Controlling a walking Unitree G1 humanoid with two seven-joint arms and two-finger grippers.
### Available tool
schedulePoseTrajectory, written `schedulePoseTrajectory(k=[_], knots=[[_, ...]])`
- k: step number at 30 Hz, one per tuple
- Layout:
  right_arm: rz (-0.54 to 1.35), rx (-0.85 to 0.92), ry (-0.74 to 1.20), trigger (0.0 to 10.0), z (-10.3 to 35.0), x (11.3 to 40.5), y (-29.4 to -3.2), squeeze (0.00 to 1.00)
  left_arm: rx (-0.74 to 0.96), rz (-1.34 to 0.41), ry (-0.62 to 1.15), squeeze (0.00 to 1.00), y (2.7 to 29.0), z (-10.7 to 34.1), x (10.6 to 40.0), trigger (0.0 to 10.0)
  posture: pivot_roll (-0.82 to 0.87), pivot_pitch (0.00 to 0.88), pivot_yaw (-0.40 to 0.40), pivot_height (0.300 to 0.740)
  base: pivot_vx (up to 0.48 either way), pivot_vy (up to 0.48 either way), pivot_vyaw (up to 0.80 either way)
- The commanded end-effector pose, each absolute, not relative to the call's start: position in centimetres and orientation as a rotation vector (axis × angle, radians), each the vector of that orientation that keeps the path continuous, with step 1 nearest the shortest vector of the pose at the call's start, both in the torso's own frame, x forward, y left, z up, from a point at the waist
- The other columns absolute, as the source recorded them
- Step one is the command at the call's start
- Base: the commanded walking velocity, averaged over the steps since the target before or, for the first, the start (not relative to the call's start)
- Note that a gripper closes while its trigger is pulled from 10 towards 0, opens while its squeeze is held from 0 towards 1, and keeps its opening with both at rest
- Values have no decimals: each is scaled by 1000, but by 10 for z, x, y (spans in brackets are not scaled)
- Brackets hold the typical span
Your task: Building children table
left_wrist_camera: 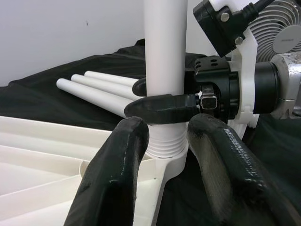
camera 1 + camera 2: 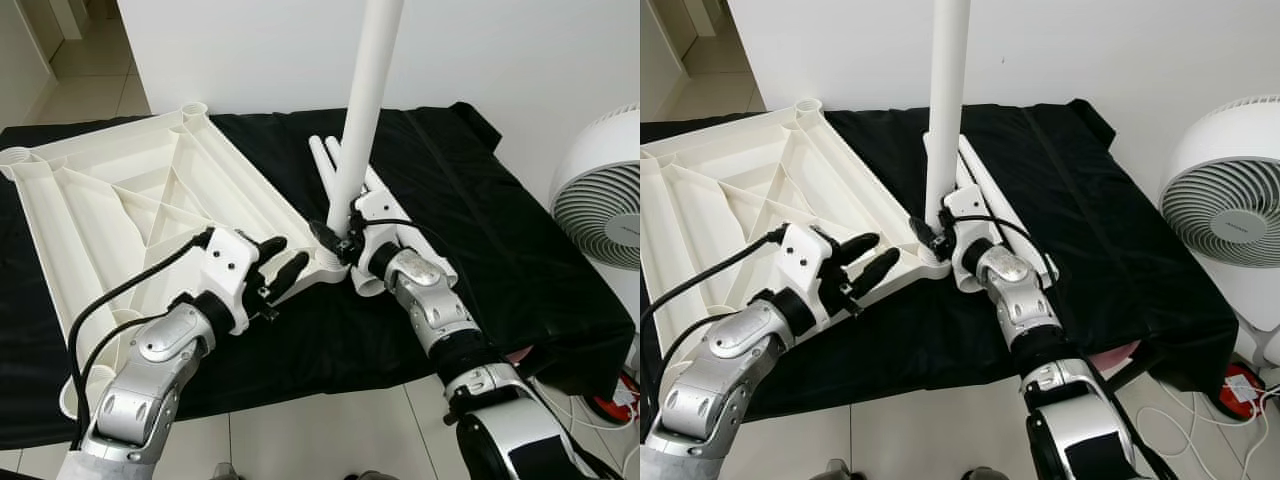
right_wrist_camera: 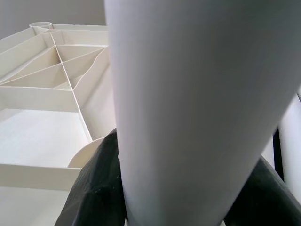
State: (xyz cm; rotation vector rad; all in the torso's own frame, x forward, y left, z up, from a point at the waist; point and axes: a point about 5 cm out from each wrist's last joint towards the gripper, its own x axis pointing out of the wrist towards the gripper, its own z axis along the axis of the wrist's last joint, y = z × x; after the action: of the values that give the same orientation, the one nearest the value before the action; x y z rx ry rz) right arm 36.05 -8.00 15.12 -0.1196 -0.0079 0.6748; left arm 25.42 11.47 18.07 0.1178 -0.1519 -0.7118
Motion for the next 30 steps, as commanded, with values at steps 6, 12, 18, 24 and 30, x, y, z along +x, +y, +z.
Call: schedulePoseTrajectory(k=[6, 12, 18, 24, 30], knots=[[609, -136, 206, 10000, 107, 353, -98, 0, 120, -697, -150, 0, 116, 180, 256, 10000, 0, 74, -10, 740, 0, 0, 0], [515, -89, 195, 10000, 107, 355, -101, 0, 118, -700, -150, 0, 115, 179, 256, 10000, -2, 76, -7, 740, 0, 0, 0], [357, -17, 157, 10000, 115, 361, -102, 0, 117, -704, -150, 0, 114, 179, 256, 10000, -4, 76, -8, 740, 0, 0, 0], [209, 36, 103, 10000, 124, 363, -94, 0, 113, -706, -152, 0, 113, 179, 257, 10000, -10, 66, -11, 740, 0, 0, 0], [160, 72, 101, 10000, 126, 363, -80, 0, 110, -709, -154, 0, 111, 178, 257, 10000, -11, 61, -13, 740, 0, 0, 0]])
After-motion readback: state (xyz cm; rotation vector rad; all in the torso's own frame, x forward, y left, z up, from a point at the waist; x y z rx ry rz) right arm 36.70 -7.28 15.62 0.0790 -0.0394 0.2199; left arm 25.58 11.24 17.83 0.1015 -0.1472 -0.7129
